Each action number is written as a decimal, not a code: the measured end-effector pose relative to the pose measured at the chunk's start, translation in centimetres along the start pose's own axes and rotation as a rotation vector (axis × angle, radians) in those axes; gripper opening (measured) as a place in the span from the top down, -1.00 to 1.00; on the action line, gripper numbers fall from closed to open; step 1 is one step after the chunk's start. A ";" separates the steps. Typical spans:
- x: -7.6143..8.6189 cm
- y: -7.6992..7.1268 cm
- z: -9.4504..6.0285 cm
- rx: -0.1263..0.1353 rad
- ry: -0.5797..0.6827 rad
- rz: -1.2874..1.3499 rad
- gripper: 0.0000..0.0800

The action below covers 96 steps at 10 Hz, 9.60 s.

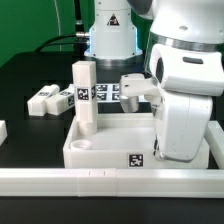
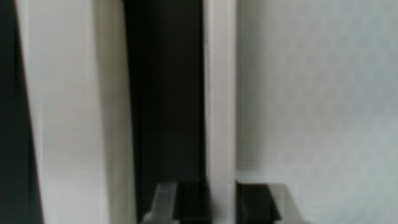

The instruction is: Assemble desk

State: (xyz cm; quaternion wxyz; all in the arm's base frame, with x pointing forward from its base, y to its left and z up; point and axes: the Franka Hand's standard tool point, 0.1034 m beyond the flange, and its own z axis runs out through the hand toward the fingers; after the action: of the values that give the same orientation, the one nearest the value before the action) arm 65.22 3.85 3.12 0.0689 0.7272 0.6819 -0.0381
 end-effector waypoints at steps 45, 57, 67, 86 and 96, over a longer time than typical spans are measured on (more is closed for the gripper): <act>-24.1 -9.6 -1.8 0.369 -0.134 1.600 -0.62; -23.0 -19.5 0.2 0.419 -0.144 1.640 -0.62; -23.1 -26.7 2.6 0.426 -0.148 1.603 -0.62; -23.6 -26.3 2.9 0.421 -0.151 1.582 -0.62; -24.1 -26.0 2.8 0.411 -0.147 1.577 -0.62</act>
Offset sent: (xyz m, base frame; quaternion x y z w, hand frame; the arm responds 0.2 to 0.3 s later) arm 0.0152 0.0142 0.0059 -0.0152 -0.0103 0.0144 0.9997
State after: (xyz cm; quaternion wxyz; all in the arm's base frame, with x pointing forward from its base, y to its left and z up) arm 37.82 -18.76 2.72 -0.0148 0.9869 -0.0569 -0.1501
